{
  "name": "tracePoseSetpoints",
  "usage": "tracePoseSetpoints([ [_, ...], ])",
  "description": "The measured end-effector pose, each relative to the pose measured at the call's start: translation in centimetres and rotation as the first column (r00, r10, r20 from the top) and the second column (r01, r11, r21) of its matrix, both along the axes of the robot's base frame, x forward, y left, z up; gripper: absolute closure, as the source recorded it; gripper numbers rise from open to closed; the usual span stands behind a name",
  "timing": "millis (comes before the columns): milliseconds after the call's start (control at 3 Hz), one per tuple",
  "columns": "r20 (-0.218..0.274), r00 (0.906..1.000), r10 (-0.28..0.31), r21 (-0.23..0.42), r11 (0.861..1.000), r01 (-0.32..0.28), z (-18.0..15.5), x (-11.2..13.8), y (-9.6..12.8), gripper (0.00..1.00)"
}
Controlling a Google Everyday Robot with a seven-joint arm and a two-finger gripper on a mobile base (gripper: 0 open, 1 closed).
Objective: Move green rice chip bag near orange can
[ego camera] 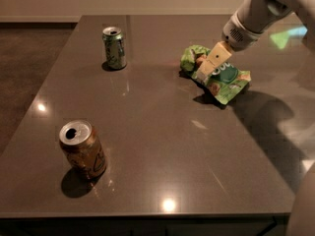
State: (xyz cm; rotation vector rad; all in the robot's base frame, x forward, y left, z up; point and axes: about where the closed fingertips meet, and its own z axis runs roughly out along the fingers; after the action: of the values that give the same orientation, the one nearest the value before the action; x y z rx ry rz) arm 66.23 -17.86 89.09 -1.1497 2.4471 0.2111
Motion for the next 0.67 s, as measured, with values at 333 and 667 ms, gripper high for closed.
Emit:
tracePoseSetpoints([
  [333, -0.003, 1.0000, 0.001, 0.006, 1.000, -0.001, -0.36, -0.05, 0.49, 0.18],
  [667, 0.000, 1.0000, 0.008, 0.007, 1.000, -0.008, -0.43, -0.17, 0.73, 0.42],
])
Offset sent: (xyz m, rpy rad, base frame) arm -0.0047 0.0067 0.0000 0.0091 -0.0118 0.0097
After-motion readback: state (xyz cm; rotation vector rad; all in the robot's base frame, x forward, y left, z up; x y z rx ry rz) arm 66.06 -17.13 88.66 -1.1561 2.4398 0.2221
